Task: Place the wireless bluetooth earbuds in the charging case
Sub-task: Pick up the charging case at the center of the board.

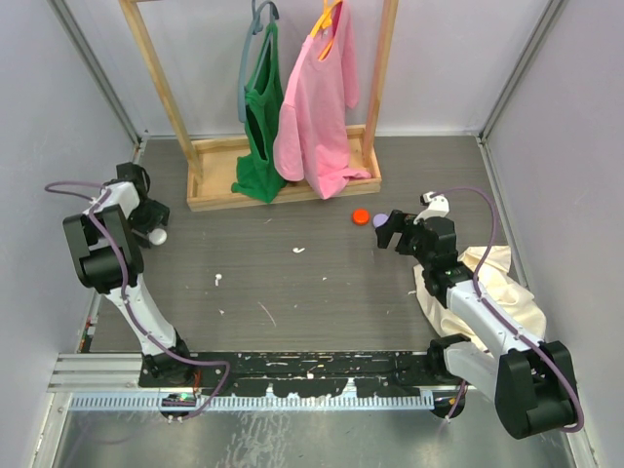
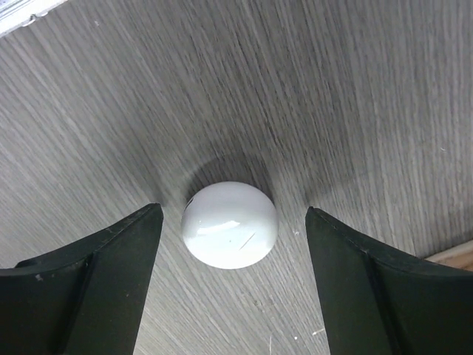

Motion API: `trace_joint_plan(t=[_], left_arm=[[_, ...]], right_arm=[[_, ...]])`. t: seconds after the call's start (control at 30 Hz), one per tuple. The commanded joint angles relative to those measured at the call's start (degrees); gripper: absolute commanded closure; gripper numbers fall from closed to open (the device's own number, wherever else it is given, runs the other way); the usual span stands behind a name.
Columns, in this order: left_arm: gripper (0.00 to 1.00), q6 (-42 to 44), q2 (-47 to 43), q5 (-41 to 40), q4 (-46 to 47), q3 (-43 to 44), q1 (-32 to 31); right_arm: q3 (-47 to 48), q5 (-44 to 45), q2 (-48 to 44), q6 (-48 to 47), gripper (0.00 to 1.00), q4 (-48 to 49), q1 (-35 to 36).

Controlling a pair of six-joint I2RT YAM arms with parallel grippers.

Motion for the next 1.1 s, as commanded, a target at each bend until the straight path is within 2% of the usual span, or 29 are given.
trace_joint_plan(t=[0.0, 0.37, 0.53, 0.7, 0.77, 1.07], left_arm=[[0.22, 0.94, 1.54, 0.38, -0.40, 2.08, 0.55], [0.48, 2.09, -0.60, 2.37, -0.17, 0.55, 0.53], [0.56, 1.33, -3.32, 4.94, -0.64, -1.06, 0.48], [0.57, 0.36, -7.73, 8.58, -0.41, -4.46, -0.04], [0.57, -0.03, -10.08, 9.98, 0.12, -6.24, -0.87], [0.57, 0.71, -21.28, 11.83, 1.79, -14.16, -8.33]], right_arm=[[2.09, -2.73, 0.34, -1.14, 0.02, 4.00, 0.38], [1.81, -4.35, -0.04, -1.49, 0.02, 4.25, 0.39], [1.51, -6.63, -0.64, -2.10, 0.04, 4.45, 0.34], [0.93, -10.34, -1.02, -2.46, 0.04, 5.67, 0.38], [0.75, -13.25, -0.91, -2.62, 0.00, 6.46, 0.38], [0.95, -22.98, 0.86, -2.64, 0.00, 8.31, 0.38]])
